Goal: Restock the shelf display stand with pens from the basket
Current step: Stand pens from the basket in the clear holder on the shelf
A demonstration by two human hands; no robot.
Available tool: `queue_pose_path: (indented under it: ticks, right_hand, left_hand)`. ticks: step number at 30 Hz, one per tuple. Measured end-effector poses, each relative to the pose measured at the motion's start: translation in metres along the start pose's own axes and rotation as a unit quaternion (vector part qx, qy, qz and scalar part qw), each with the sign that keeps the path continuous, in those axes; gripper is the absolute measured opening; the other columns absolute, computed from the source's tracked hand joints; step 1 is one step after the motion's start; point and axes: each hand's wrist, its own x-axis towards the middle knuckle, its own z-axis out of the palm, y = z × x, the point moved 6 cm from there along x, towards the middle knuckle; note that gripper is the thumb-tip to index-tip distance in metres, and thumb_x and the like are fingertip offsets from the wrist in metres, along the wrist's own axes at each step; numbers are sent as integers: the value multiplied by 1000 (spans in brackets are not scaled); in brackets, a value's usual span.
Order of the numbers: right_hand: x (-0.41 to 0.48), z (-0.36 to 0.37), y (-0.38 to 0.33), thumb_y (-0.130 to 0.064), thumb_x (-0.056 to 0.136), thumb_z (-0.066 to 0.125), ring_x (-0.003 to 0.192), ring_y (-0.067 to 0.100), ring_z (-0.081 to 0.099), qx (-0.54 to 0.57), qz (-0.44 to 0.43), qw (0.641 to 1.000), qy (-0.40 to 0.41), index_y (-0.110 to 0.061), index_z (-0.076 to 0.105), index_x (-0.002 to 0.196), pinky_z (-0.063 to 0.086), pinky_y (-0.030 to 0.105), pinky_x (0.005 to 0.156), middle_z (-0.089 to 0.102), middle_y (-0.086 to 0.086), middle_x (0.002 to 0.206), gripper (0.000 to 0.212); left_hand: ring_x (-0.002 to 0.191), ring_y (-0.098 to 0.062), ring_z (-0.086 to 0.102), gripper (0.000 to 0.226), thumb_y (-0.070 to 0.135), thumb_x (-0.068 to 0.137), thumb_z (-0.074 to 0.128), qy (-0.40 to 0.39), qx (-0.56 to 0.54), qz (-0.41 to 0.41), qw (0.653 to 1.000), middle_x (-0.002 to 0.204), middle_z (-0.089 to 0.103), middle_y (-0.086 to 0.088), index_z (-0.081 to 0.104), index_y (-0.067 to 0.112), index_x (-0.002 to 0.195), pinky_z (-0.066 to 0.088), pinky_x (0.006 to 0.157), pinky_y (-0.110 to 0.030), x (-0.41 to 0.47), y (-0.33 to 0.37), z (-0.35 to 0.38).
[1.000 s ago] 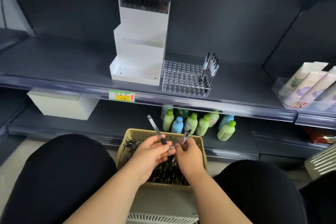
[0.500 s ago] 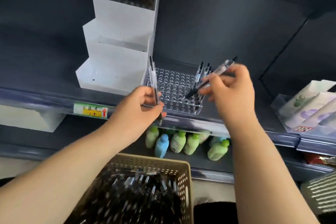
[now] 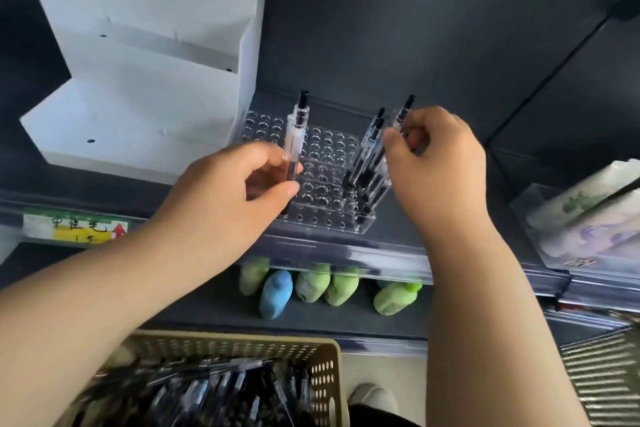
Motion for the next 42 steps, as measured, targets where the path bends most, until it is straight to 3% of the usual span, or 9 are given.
queue_pose_path:
  ticks: [7,13,15,20,25,34,42]
  right_hand:
    - [-1,3,-2,-31,86,60,103,23,49,-17,-8,999,27,-17,65,101,29,20,76,45,-2,95,22]
    - [0,5,1,-31,86,60,105,26,52,-2,1,1000,29,-15,65,103,38,25,84,45,-4,97,24]
    - [2,5,2,-31,87,60,105,25,52,-4,3,1000,27,-15,65,104,37,24,84,45,-4,97,24]
    - [2,5,1,-30,87,60,105,24,51,-9,-2,1000,23,-15,65,103,33,22,81,46,-4,95,22]
    - [1,9,2,-31,86,60,105,24,51,-13,5,1000,6,-17,65,103,33,22,80,45,-5,96,22]
    - [1,12,6,-35,83,64,105,20,50,-22,17,1000,-12,-22,66,97,36,23,82,45,-4,98,19]
    - [2,13,6,-33,83,64,99,15,50,-7,19,1000,0,-25,67,94,34,22,77,53,-2,97,14]
  left_hand:
    - [81,31,45,25,28,81,67,-16,9,29,999,77,56,32,50,46,81,29,64,11,-1,4,6]
    - [89,19,51,22,28,82,66,-20,-24,12,999,80,63,25,53,45,80,32,65,9,0,-2,8]
    - [89,18,52,24,27,81,67,-15,-27,16,999,81,63,25,52,45,78,32,66,9,1,-1,8]
    - [85,11,58,18,24,82,67,-13,-39,5,999,83,67,21,64,34,96,36,68,6,3,-6,11]
    - [81,7,61,17,26,81,66,-5,-42,1,999,84,68,19,66,32,97,40,72,3,5,-6,10]
    - [82,8,60,19,25,81,66,-8,-51,-13,999,85,68,18,66,32,99,38,70,6,6,-7,8]
    - [80,6,62,14,26,80,66,-9,-63,-20,998,84,69,18,65,34,92,43,72,0,7,-8,7]
